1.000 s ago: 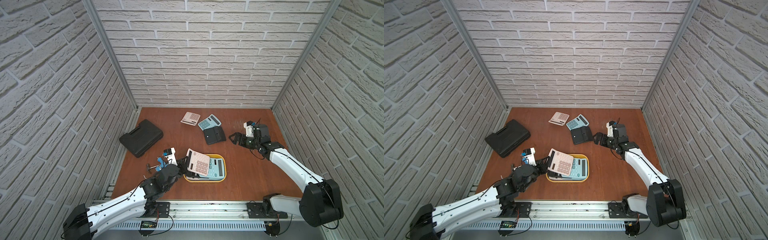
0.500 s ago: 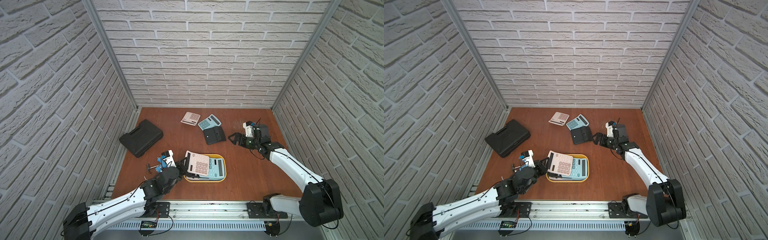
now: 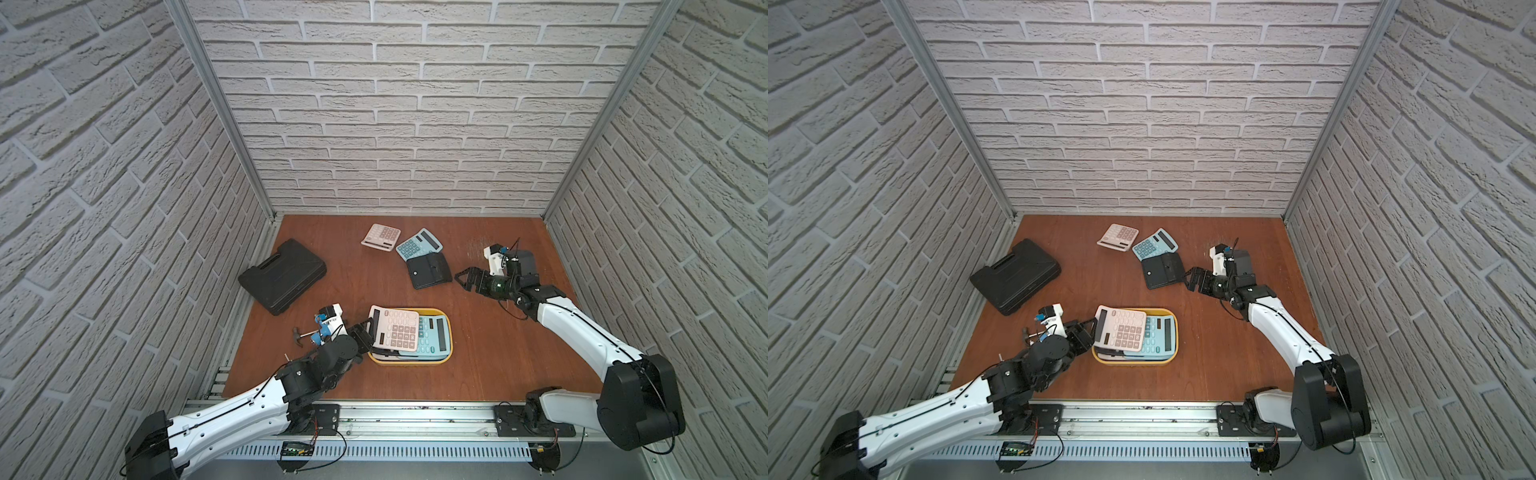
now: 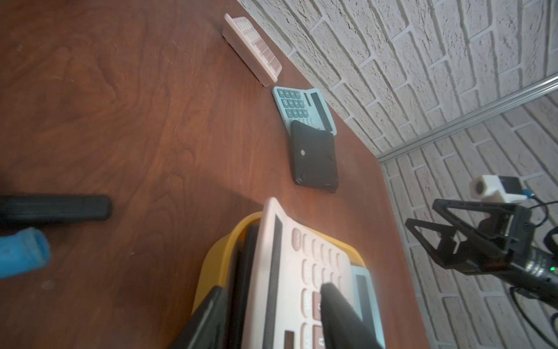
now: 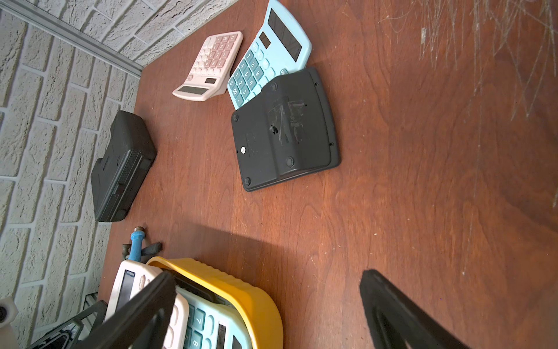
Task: Put the calculator in the storage box
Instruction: Place the calculator in the storage box, then pick up the calculator from the center of the board.
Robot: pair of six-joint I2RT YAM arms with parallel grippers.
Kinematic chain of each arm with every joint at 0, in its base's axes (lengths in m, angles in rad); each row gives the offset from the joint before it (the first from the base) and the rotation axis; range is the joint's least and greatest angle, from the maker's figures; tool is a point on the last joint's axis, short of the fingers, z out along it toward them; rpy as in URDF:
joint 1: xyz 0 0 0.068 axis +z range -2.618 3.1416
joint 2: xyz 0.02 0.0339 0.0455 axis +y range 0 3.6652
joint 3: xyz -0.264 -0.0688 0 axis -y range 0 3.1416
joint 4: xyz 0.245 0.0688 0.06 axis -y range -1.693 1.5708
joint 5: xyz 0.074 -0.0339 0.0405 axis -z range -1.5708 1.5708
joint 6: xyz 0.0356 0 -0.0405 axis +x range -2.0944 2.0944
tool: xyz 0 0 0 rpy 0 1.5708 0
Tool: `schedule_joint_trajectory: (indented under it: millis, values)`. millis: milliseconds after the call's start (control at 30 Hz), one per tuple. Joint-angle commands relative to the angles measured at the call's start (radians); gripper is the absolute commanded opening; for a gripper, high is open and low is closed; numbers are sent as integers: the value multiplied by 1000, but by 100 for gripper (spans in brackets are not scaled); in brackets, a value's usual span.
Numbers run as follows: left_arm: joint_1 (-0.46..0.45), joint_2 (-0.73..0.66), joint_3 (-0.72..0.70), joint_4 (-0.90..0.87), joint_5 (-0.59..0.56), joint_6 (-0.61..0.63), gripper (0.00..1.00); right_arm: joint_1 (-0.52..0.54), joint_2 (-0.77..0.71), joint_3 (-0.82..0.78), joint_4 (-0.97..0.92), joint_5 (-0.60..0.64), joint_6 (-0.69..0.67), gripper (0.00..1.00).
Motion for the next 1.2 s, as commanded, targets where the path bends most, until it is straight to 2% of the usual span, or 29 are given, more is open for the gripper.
schedule_joint_trajectory:
  millis: [0, 67, 167, 267, 400, 700, 900, 1167]
  values:
    - [7, -15, 49, -79, -14, 48, 66, -6, 20, -8, 47, -30, -8, 99]
    - [32, -1, 78, -91, 27, 89, 71, -7, 30, -7, 56, -44, -9, 99]
    - [114, 61, 144, -111, 151, 167, 81, -6, 43, -10, 78, -76, -8, 99]
    - [257, 187, 216, -93, 406, 247, 87, -7, 58, -9, 92, -96, -5, 99]
    - [374, 358, 314, -82, 630, 335, 92, -7, 79, -7, 92, -111, -7, 99]
    - [554, 686, 522, -22, 927, 464, 96, -8, 147, 29, 80, -114, -28, 100]
    - [620, 958, 745, -37, 1016, 505, 97, -11, 258, 118, 80, -110, -37, 99]
    - [620, 1291, 1033, -87, 1075, 522, 98, -25, 458, 302, 67, -127, -42, 98]
